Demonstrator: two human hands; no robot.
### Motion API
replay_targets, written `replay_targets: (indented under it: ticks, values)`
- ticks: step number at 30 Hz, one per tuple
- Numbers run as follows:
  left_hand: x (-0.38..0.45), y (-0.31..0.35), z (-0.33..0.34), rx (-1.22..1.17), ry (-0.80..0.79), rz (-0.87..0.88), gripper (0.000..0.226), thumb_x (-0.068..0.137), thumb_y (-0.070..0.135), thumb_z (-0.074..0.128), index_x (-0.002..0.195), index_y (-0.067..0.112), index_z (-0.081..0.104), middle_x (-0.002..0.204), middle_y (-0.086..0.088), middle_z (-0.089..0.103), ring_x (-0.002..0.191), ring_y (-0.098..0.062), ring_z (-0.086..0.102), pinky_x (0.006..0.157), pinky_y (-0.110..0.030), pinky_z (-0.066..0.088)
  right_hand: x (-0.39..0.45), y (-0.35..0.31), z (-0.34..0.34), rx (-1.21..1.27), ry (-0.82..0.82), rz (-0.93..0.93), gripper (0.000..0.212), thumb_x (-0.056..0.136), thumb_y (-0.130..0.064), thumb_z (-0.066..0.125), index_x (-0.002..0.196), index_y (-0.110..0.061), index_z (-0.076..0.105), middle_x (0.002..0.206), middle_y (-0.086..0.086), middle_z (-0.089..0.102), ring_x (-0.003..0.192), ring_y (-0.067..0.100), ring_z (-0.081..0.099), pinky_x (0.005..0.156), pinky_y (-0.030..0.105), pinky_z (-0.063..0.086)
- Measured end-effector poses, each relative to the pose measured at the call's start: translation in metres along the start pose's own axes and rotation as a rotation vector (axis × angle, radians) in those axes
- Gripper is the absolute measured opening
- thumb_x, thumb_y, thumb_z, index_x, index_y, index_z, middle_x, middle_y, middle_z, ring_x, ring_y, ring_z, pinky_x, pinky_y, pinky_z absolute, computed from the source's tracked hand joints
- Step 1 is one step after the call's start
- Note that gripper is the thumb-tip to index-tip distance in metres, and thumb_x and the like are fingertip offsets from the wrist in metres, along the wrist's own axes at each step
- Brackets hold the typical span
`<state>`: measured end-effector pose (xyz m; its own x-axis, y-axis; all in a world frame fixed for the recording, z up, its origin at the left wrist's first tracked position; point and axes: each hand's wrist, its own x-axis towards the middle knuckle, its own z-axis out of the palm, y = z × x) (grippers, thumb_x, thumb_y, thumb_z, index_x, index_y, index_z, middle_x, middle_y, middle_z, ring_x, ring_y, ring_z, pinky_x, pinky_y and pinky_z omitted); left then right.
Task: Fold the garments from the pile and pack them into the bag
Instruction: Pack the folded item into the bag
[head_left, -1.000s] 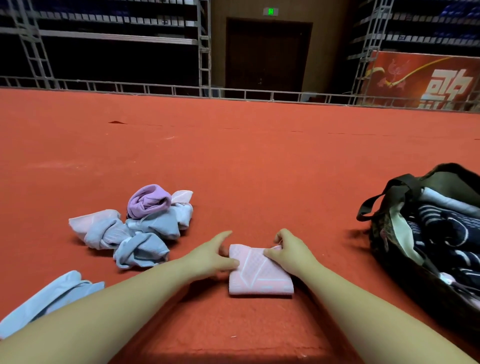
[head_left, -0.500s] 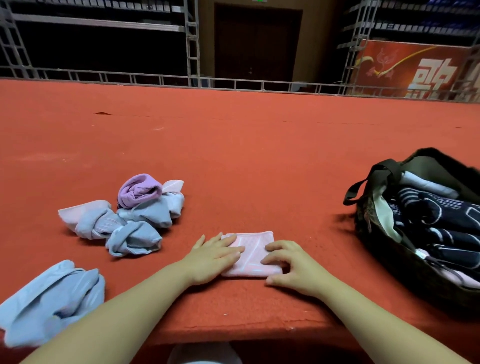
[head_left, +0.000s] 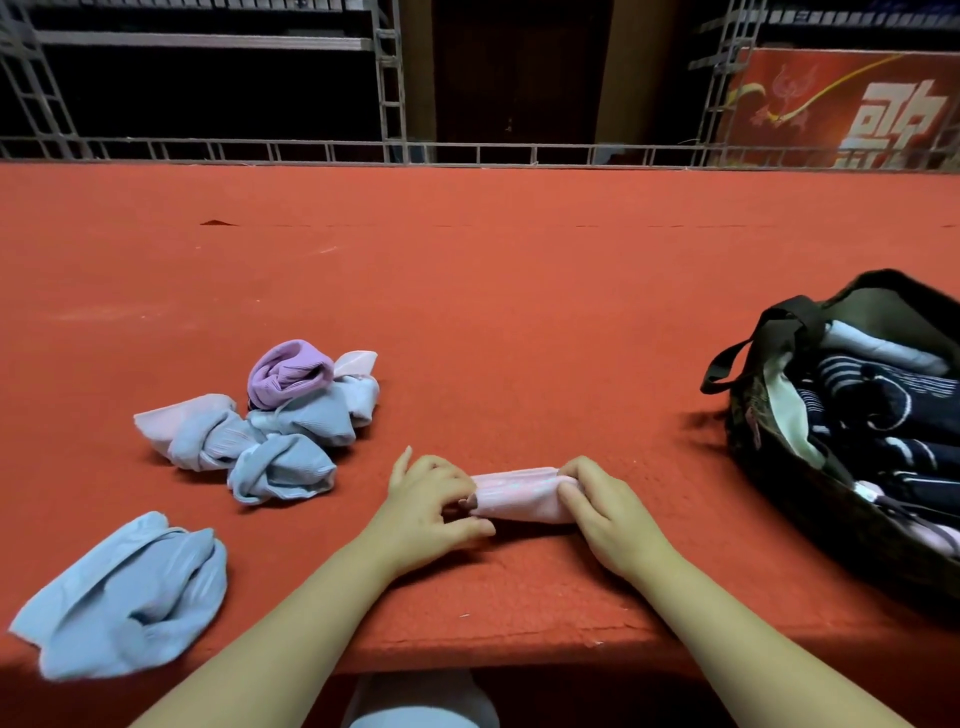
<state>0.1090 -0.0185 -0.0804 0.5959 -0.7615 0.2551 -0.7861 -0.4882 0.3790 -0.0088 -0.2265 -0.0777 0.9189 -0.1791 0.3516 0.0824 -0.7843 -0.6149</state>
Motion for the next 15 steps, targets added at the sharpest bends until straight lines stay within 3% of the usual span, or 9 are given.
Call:
replay_targets:
  ticks: [2, 4, 7, 9, 12, 15]
  values:
    - [-0.001, 0.002, 0.003, -0.039, 0.011, -0.011, 0.054, 0.065, 0.073, 0.035, 0.071, 0.024, 0.057, 0.08, 0.021, 0.051, 0.103, 0.001, 0.04, 0.115, -0.044, -0.005, 0.0, 0.001, -0.001, 0.041, 0.028, 0.047, 0.007, 0.089, -0.037, 0.04, 0.086, -0.031, 0.044, 0.081, -0.011, 0.057, 0.074, 0.009, 0.051, 0.071, 0.029, 0.037]
    - [-0.002, 0.006, 0.005, -0.1, 0.029, -0.044, 0.045, 0.067, 0.07, 0.033, 0.058, 0.029, 0.049, 0.073, 0.022, 0.048, 0.101, 0.001, 0.044, 0.113, -0.039, -0.009, 0.0, 0.003, -0.001, 0.051, 0.054, 0.079, 0.015, 0.094, -0.026, 0.049, 0.083, -0.033, 0.04, 0.074, -0.013, 0.053, 0.067, 0.008, 0.048, 0.067, 0.029, 0.034]
    - [-0.002, 0.013, 0.006, -0.219, 0.054, -0.112, 0.038, 0.063, 0.071, 0.038, 0.071, 0.038, 0.056, 0.086, 0.021, 0.058, 0.102, 0.005, 0.049, 0.111, -0.036, -0.014, 0.003, 0.003, 0.002, 0.056, 0.067, 0.114, 0.024, 0.093, -0.019, 0.055, 0.084, -0.032, 0.037, 0.071, -0.013, 0.049, 0.064, 0.003, 0.048, 0.065, 0.027, 0.029]
    - [0.001, 0.015, 0.009, -0.284, 0.075, -0.149, 0.039, 0.064, 0.07, 0.039, 0.084, 0.039, 0.051, 0.087, 0.019, 0.061, 0.093, 0.007, 0.055, 0.112, -0.036, -0.015, 0.009, 0.001, 0.005, 0.054, 0.066, 0.13, 0.02, 0.092, -0.019, 0.056, 0.089, -0.028, 0.038, 0.074, -0.011, 0.05, 0.068, 0.013, 0.047, 0.067, 0.027, 0.029]
    - [0.006, 0.016, 0.013, -0.207, 0.098, -0.205, 0.046, 0.068, 0.068, 0.026, 0.071, 0.026, 0.044, 0.07, 0.012, 0.049, 0.08, 0.003, 0.049, 0.116, -0.04, -0.006, 0.021, -0.003, 0.01, 0.044, 0.065, 0.153, 0.02, 0.092, -0.021, 0.057, 0.1, -0.023, 0.039, 0.091, -0.006, 0.054, 0.082, 0.016, 0.05, 0.072, 0.027, 0.032]
    - [0.007, 0.011, 0.015, -0.115, 0.078, -0.26, 0.057, 0.064, 0.07, 0.02, 0.068, 0.022, 0.05, 0.079, 0.013, 0.048, 0.095, -0.005, 0.043, 0.115, -0.042, -0.001, 0.027, 0.001, 0.015, 0.015, 0.068, 0.198, 0.021, 0.089, -0.024, 0.061, 0.104, -0.021, 0.047, 0.099, -0.006, 0.055, 0.09, 0.015, 0.052, 0.076, 0.025, 0.033]
